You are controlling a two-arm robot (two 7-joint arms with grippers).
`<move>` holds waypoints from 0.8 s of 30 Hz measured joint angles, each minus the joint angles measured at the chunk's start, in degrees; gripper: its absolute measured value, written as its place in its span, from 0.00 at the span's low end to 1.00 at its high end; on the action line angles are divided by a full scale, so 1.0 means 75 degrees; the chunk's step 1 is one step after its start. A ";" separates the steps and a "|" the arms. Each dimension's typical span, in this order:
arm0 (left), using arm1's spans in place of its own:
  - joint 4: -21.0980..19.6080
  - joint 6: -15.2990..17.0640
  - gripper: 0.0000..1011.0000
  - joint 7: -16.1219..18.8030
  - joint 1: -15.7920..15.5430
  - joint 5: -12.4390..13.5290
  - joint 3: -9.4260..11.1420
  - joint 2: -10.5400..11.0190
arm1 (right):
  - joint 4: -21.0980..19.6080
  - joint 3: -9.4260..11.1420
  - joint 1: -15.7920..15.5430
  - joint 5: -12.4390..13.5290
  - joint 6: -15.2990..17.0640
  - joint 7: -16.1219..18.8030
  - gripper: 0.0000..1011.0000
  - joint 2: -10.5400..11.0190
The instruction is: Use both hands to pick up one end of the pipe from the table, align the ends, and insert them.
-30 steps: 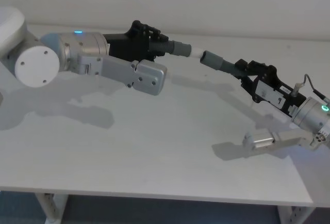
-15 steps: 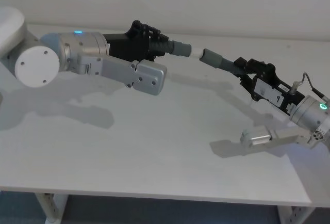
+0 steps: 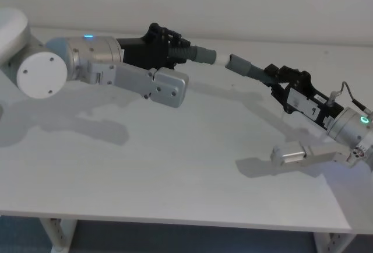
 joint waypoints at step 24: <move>0.0000 0.0001 0.32 0.0000 0.0000 0.0001 -0.0001 0.0000 | -0.0256 -0.0003 -0.0061 0.0068 -0.0144 0.0061 0.31 -0.0007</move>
